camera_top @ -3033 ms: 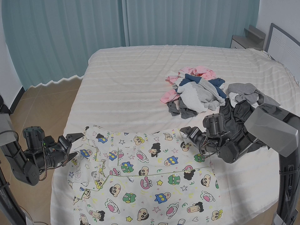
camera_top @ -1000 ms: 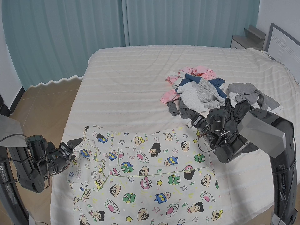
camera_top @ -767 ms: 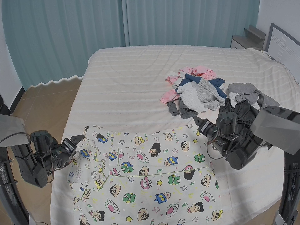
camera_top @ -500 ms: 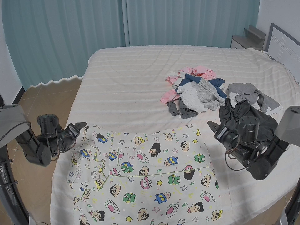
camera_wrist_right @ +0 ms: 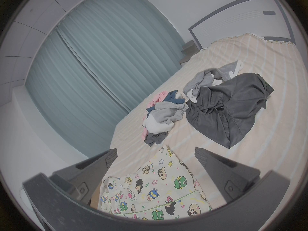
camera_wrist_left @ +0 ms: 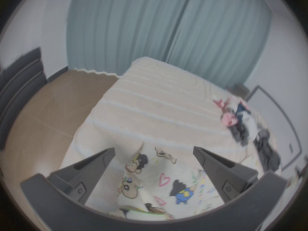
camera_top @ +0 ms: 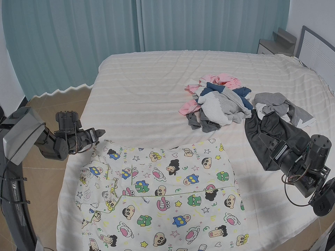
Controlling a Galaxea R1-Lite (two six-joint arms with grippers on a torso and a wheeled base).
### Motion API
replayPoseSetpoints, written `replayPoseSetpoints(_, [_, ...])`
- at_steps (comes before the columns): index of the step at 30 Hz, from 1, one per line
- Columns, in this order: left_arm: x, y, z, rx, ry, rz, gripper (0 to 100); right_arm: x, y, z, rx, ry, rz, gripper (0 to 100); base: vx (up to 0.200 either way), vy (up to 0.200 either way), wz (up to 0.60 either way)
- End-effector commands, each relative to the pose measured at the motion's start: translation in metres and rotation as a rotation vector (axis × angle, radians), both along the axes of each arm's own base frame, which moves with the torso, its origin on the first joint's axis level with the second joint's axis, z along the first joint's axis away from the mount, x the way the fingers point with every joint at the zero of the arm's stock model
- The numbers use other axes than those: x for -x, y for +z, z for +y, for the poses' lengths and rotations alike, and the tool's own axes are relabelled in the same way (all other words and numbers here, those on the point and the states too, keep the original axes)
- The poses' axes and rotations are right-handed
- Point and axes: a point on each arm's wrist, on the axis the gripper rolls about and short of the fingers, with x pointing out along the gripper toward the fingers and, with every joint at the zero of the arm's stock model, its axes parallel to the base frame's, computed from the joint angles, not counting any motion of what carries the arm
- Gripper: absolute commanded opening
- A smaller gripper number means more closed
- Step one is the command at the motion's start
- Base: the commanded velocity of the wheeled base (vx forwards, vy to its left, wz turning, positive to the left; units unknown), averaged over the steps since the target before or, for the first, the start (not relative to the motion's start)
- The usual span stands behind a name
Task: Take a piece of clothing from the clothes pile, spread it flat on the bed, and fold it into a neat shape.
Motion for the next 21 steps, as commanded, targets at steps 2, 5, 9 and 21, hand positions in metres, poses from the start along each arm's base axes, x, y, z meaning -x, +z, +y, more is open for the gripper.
replayPoseSetpoints(2, [-0.022, -0.059, -0.006, -0.147, -0.103, 0.069, 100, 0.028, 0.02, -0.005, -0.014, 0.041, -0.086, 100, 0.0, 0.0, 0.0])
replayPoseSetpoints(5, [-0.029, -0.062, -0.01, -0.156, -0.111, 0.058, 100, 0.03, 0.019, -0.002, -0.013, 0.058, -0.082, 100, 0.0, 0.0, 0.0])
replayPoseSetpoints(9, [-0.033, -0.059, -0.015, -0.153, -0.122, 0.046, 100, 0.032, 0.019, 0.002, -0.013, 0.079, -0.079, 100, 0.0, 0.0, 0.0])
replayPoseSetpoints(21, [-0.034, -0.059, -0.02, -0.109, -0.107, 0.04, 0, 0.033, 0.021, 0.002, -0.017, 0.079, -0.09, 100, 0.0, 0.0, 0.0])
